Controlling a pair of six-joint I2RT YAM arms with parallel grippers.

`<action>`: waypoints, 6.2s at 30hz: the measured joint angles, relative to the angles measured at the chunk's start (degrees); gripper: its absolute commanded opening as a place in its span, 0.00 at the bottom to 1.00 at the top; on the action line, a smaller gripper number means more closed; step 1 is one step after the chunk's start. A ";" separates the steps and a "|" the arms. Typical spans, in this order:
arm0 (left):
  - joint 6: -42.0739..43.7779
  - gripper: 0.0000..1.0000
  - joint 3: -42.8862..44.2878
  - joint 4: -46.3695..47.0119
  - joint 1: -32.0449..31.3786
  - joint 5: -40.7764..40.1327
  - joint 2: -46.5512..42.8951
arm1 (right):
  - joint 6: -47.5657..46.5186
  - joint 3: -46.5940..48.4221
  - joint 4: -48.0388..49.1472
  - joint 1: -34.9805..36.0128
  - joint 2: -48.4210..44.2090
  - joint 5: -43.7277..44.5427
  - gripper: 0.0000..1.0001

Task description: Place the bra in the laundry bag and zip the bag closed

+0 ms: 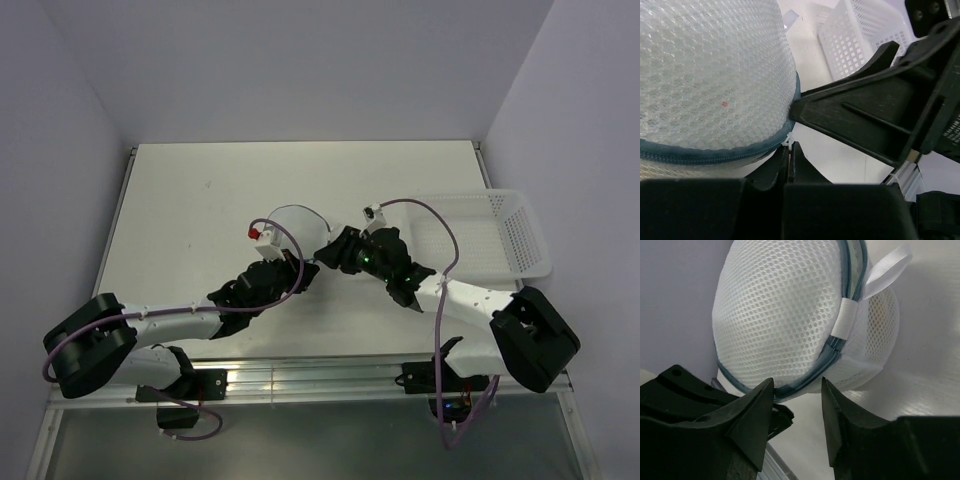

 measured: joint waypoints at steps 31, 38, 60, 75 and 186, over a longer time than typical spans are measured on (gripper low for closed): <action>2.58 0.00 -4.85 -13.60 -0.04 -6.23 -12.37 | -12.72 19.93 -10.51 -3.72 12.52 -2.64 0.57; 2.64 0.00 -0.15 -8.74 -0.17 -2.93 -5.14 | -9.57 8.50 -9.14 -3.39 3.32 -2.80 0.63; 2.58 0.00 -0.35 -7.13 -0.17 -1.88 -5.49 | -2.40 4.48 -1.14 -3.54 3.41 -10.29 0.02; 3.08 0.00 -6.08 -17.31 -0.04 -10.84 -20.63 | -8.31 20.46 -6.86 -9.60 17.68 -16.65 0.27; 6.08 0.00 -3.19 -17.57 -0.15 -6.67 -17.86 | -3.54 11.91 -0.37 -6.67 9.94 -9.38 0.00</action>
